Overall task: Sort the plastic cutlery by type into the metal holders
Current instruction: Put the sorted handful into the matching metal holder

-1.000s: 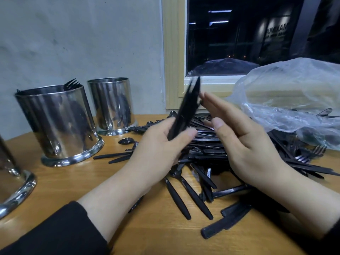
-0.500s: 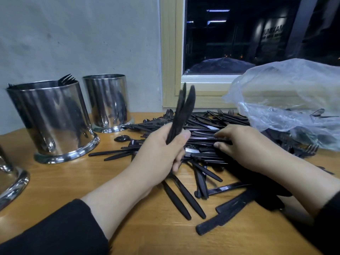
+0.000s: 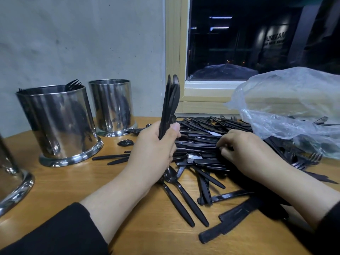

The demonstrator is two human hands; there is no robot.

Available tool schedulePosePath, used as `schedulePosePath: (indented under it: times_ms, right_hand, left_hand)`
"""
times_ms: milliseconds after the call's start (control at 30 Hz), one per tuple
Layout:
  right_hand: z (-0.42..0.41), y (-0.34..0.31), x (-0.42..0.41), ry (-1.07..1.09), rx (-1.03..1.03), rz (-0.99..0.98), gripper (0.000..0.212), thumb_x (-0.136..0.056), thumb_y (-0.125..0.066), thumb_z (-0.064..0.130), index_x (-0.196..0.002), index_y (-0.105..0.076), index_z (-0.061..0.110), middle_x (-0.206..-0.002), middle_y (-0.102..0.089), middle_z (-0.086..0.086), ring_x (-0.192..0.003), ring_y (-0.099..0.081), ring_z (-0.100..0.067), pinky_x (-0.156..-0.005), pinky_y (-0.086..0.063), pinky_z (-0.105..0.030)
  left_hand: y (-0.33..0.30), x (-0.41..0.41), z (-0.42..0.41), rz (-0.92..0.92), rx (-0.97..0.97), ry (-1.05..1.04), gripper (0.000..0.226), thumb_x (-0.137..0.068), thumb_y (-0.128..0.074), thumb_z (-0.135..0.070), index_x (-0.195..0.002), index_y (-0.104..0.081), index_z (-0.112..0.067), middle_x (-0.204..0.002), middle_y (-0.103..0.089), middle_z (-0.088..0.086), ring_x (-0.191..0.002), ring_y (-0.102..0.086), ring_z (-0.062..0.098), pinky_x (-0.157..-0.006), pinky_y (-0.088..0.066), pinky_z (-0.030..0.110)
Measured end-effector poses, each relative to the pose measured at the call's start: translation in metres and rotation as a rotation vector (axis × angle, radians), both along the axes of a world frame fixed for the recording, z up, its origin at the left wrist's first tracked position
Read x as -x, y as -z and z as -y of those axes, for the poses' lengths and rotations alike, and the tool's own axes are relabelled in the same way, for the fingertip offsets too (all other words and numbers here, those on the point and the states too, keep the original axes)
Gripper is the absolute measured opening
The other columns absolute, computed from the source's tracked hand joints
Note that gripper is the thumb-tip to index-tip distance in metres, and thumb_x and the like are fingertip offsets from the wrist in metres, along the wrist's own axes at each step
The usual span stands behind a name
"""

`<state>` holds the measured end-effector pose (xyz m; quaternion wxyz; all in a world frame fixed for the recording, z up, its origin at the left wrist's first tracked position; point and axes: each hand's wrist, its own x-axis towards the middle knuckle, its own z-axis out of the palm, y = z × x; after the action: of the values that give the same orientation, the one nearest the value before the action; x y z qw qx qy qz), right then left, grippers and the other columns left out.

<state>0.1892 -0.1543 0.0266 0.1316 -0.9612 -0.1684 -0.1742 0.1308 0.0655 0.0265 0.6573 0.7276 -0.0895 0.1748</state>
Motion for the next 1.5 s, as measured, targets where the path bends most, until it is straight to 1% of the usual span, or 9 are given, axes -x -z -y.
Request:
schedulePosePath:
  times_ms: [267,533,667,767,967,1067,1167,1333,1500]
  right_hand:
    - [-0.005,-0.014,0.016,-0.023,-0.315,0.193,0.006,-0.098,-0.054,0.028,-0.095,-0.059,0.028,-0.071,-0.068,0.007,-0.063,-0.058,-0.001,-0.064,-0.044,-0.033]
    - [-0.020,-0.011,0.026,-0.207,-0.425,0.224,0.022,-0.096,-0.060,0.018,-0.114,-0.069,0.025,-0.098,-0.061,0.028,-0.094,-0.054,0.014,-0.081,-0.033,0.004]
    - [-0.017,-0.011,0.025,-0.268,-0.320,0.242,0.022,-0.093,-0.064,0.015,-0.111,-0.074,0.023,-0.099,-0.065,0.021,-0.096,-0.057,0.007,-0.084,-0.035,0.001]
    - [-0.016,-0.011,0.025,-0.353,-0.255,0.245,0.020,-0.092,-0.064,0.020,-0.108,-0.075,0.022,-0.097,-0.065,0.019,-0.094,-0.061,0.002,-0.083,-0.040,-0.005]
    - [-0.023,-0.014,0.031,-0.452,-0.257,0.367,0.019,-0.090,-0.065,0.027,-0.103,-0.073,0.016,-0.093,-0.068,0.011,-0.088,-0.062,-0.001,-0.080,-0.046,-0.012]
    - [-0.020,-0.016,0.030,-0.374,-0.407,0.422,0.025,-0.092,-0.065,0.031,-0.115,-0.067,0.022,-0.099,-0.064,0.014,-0.090,-0.057,0.009,-0.082,-0.040,-0.005]
    - [-0.011,-0.015,0.020,-0.266,-0.522,0.374,0.020,-0.097,-0.060,0.028,-0.117,-0.066,0.026,-0.098,-0.064,0.012,-0.086,-0.057,0.002,-0.076,-0.040,-0.005]
    - [0.004,-0.004,-0.001,-0.116,-0.205,0.151,0.012,-0.097,-0.061,0.025,-0.102,-0.072,0.025,-0.093,-0.067,0.009,-0.089,-0.062,-0.012,-0.074,-0.042,-0.020]
    - [0.005,-0.005,0.006,-0.120,0.025,-0.082,0.024,-0.096,-0.058,0.026,-0.115,-0.072,0.030,-0.106,-0.063,0.014,-0.102,-0.062,-0.014,-0.091,-0.047,-0.029]
  left_hand:
    - [-0.004,0.000,-0.005,0.061,0.045,-0.099,0.024,-0.101,-0.058,-0.037,-0.086,-0.062,-0.018,-0.055,-0.040,-0.008,-0.046,-0.035,0.010,-0.044,-0.031,0.025]
    - [-0.007,0.001,-0.005,0.072,0.101,-0.117,0.028,-0.104,-0.054,-0.033,-0.087,-0.066,-0.013,-0.059,-0.046,0.002,-0.047,-0.039,0.013,-0.044,-0.033,0.028]
    - [-0.008,0.001,-0.010,0.264,-0.025,-0.291,0.031,-0.104,-0.052,-0.036,-0.079,-0.065,-0.025,-0.057,-0.051,-0.004,-0.052,-0.049,0.012,-0.053,-0.042,0.037]
    - [-0.013,0.005,-0.014,0.414,-0.174,-0.362,0.030,-0.104,-0.050,-0.039,-0.080,-0.065,-0.027,-0.061,-0.061,-0.007,-0.055,-0.056,0.004,-0.052,-0.042,0.018]
    - [-0.009,0.002,-0.010,0.184,-0.700,-0.114,0.030,-0.102,-0.051,-0.046,-0.084,-0.066,-0.028,-0.063,-0.062,-0.005,-0.057,-0.056,0.012,-0.052,-0.041,0.029]
    - [-0.007,0.001,-0.009,0.121,-0.614,-0.094,0.032,-0.104,-0.049,-0.046,-0.080,-0.060,-0.028,-0.054,-0.053,-0.013,-0.051,-0.048,0.008,-0.048,-0.037,0.024]
    - [-0.007,-0.004,-0.014,0.050,-0.526,-0.143,0.031,-0.104,-0.050,-0.044,-0.090,-0.064,-0.020,-0.047,-0.044,-0.019,-0.045,-0.041,0.003,-0.045,-0.031,0.016]
    - [-0.005,-0.007,-0.015,0.017,-0.397,-0.161,0.031,-0.103,-0.048,-0.047,-0.082,-0.055,-0.026,-0.056,-0.049,-0.010,-0.049,-0.045,0.009,-0.059,-0.047,0.040]
    - [-0.005,-0.007,-0.016,0.020,-0.396,-0.164,0.032,-0.103,-0.049,-0.048,-0.074,-0.053,-0.034,-0.053,-0.045,-0.013,-0.050,-0.043,0.010,-0.062,-0.045,0.038]
